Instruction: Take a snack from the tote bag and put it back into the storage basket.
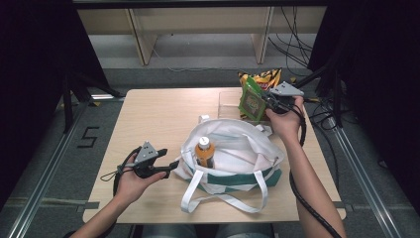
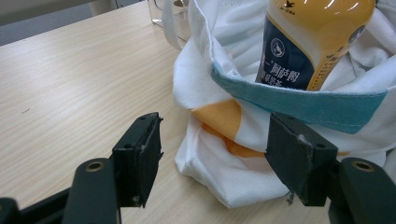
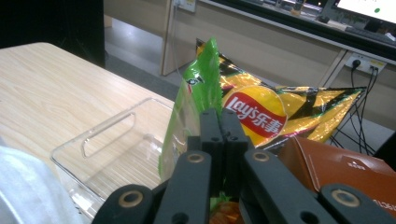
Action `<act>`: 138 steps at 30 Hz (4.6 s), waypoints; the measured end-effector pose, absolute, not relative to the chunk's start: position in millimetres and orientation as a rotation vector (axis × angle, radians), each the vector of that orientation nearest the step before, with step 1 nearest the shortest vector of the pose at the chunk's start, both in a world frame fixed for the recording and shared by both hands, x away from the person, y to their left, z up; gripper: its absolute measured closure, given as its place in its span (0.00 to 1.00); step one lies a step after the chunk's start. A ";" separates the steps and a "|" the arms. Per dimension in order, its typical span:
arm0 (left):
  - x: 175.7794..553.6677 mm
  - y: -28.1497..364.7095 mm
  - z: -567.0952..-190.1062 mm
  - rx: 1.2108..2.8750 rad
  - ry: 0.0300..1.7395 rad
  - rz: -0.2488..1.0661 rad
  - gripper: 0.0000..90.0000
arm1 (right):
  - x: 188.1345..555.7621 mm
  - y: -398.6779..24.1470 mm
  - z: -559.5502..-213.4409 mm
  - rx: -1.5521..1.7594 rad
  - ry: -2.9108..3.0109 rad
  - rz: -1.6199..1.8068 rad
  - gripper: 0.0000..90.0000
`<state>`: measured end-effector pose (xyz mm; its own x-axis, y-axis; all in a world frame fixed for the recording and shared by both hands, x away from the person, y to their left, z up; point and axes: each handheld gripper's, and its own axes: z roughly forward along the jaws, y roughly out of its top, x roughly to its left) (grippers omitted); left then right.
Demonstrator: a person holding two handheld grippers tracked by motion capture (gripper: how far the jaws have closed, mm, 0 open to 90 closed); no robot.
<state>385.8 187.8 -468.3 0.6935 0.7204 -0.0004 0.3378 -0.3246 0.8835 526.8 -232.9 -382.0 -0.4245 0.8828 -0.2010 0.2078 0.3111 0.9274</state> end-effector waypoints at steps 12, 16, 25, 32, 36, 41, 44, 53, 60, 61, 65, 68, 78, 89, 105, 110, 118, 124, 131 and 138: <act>386.3 187.6 -469.0 1.930 0.819 0.485 0.39 | 531.5 -229.7 -391.9 0.974 1.905 1.059 1.00; 385.2 187.3 -468.8 1.929 0.828 0.490 0.39 | 534.0 -228.6 -398.2 0.965 1.939 1.040 1.00; 385.8 188.1 -468.7 1.930 0.822 0.495 0.39 | 535.0 -226.5 -409.7 0.983 1.964 1.021 1.00; 385.5 187.8 -468.6 1.928 0.821 0.493 0.39 | 533.1 -227.9 -413.7 1.006 1.961 1.012 0.95; 385.4 187.5 -469.0 1.926 0.829 0.490 0.39 | 533.0 -227.9 -415.6 1.019 1.962 1.002 0.91; 385.7 188.1 -468.5 1.928 0.822 0.494 0.39 | 531.0 -226.8 -417.5 1.017 1.951 0.991 0.85; 385.4 187.6 -468.9 1.926 0.830 0.491 0.39 | 526.0 -225.1 -416.5 1.045 1.952 0.983 0.81; 385.4 188.3 -468.1 1.925 0.825 0.486 0.39 | 526.4 -225.5 -415.4 1.054 1.944 1.008 0.74; 385.4 188.2 -467.9 1.925 0.824 0.488 0.39 | 527.4 -225.6 -418.2 1.069 1.968 0.997 0.74; 385.5 188.2 -468.0 1.926 0.822 0.488 0.39 | 527.4 -225.7 -419.3 1.087 1.978 1.000 0.74; 385.3 188.3 -468.0 1.926 0.825 0.486 0.39 | 529.0 -226.4 -421.8 1.085 1.959 0.988 0.75; 385.2 188.5 -467.6 1.924 0.824 0.489 0.39 | 529.8 -225.6 -422.0 1.099 1.949 0.980 0.74; 384.1 188.9 -466.5 1.929 0.822 0.497 0.39 | 538.0 -219.7 -421.5 1.126 1.955 0.978 0.75; 384.6 189.5 -466.8 1.929 0.824 0.496 0.39 | 536.4 -218.3 -418.0 1.108 1.968 0.998 0.96; 384.9 188.3 -467.8 1.930 0.817 0.489 0.39 | 523.6 -228.2 -411.7 1.092 1.924 0.927 0.99; 384.8 188.1 -467.8 1.927 0.823 0.491 0.39 | 523.4 -231.1 -413.5 1.108 1.926 0.917 0.98; 384.7 188.2 -467.1 1.930 0.818 0.497 0.39 | 513.4 -232.3 -406.6 1.130 1.923 0.944 0.83; 382.9 187.0 -466.0 1.927 0.820 0.502 0.39 | 506.1 -236.9 -395.8 1.131 1.882 0.983 0.76; 384.0 188.1 -465.5 1.924 0.812 0.502 0.39 | 495.1 -238.5 -388.1 1.140 1.875 1.041 0.72; 381.9 189.0 -460.1 1.899 0.822 0.517 0.39 | 486.4 -239.7 -386.2 1.160 1.864 1.093 0.65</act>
